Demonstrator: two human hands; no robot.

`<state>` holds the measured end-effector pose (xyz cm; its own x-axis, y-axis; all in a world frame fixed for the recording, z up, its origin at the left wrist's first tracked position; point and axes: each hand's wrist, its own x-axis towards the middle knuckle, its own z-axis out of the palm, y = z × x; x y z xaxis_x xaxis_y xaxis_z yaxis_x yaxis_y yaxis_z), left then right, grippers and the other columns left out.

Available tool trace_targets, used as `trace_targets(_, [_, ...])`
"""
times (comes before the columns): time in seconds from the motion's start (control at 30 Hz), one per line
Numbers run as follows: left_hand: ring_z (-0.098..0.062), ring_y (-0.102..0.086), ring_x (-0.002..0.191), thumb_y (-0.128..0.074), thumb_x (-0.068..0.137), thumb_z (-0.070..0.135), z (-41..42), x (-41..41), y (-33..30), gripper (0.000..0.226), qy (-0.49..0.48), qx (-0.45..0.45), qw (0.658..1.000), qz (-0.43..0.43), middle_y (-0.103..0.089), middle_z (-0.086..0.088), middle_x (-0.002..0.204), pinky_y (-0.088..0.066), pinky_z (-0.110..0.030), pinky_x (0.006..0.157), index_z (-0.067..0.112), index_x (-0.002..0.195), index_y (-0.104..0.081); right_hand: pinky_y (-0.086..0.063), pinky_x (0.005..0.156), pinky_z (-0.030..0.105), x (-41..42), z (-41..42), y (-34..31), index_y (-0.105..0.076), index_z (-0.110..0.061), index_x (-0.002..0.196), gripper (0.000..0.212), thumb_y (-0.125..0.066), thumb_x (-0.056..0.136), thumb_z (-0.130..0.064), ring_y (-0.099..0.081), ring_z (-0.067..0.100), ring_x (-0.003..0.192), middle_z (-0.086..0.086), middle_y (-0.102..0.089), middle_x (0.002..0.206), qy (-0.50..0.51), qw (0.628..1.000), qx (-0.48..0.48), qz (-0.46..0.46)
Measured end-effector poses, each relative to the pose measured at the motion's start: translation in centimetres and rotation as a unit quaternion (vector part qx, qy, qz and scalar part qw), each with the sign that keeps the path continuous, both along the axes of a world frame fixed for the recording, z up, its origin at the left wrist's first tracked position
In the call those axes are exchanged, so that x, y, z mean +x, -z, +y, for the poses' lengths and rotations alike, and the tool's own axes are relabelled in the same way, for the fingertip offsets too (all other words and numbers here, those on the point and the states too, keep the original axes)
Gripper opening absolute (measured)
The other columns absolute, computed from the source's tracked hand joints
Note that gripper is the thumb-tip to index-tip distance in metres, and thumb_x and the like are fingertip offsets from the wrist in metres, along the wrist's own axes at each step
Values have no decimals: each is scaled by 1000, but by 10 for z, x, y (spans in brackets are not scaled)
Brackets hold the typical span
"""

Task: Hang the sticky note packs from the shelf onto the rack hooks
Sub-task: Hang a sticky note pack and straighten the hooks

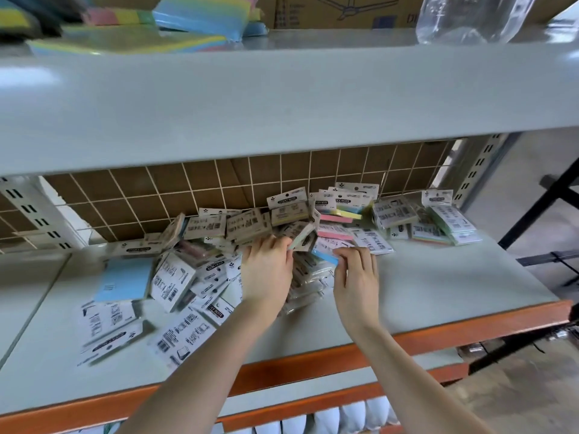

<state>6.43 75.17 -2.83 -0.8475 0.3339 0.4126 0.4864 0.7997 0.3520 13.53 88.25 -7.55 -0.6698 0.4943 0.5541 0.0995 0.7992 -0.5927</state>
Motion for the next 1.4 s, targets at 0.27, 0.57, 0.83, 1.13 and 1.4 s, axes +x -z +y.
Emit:
trace_targets(0.27, [-16,-64,70,-62,89,4,-16,11,-32,10,2,186,982,43,-71,-6,84,-43,-17,52,8,94,-70,-29,112,35,-1,1,2,-40,-13,143,57,-58,89,-11,-37,23,137,4,-43,147,-64,976,73,-197])
trace_targets(0.57, [-12,-56,64,-61,91,13,-30,11,-27,10,62,128,990,6,-69,1,89,-37,-15,52,14,98,-67,-39,102,42,0,-3,0,-47,-12,134,53,-63,84,-12,-46,29,124,8,-52,132,-38,981,65,-180])
trace_targets(0.83, [-19,-63,79,-65,89,22,-29,9,-15,16,64,70,995,-7,-69,2,92,-47,-27,61,23,104,-66,-35,100,38,-11,-7,-12,-49,-12,129,41,-60,91,-24,-45,28,121,6,-56,125,-65,986,12,-150])
trace_targets(1.13, [-25,-64,86,-71,75,9,-17,3,2,31,54,20,998,-11,-68,0,96,-48,-31,62,22,103,-67,-35,104,39,-19,1,-26,-44,-15,132,50,-63,86,-20,-39,24,126,3,-49,132,-99,974,-18,-203])
trace_targets(1.4, [-19,-61,90,-60,86,13,1,-3,-1,27,34,-17,999,-31,-67,6,99,-40,-26,59,29,107,-61,-33,108,37,-14,3,-29,-30,-11,145,58,-53,91,-13,-37,29,133,10,-41,142,-72,955,65,-281])
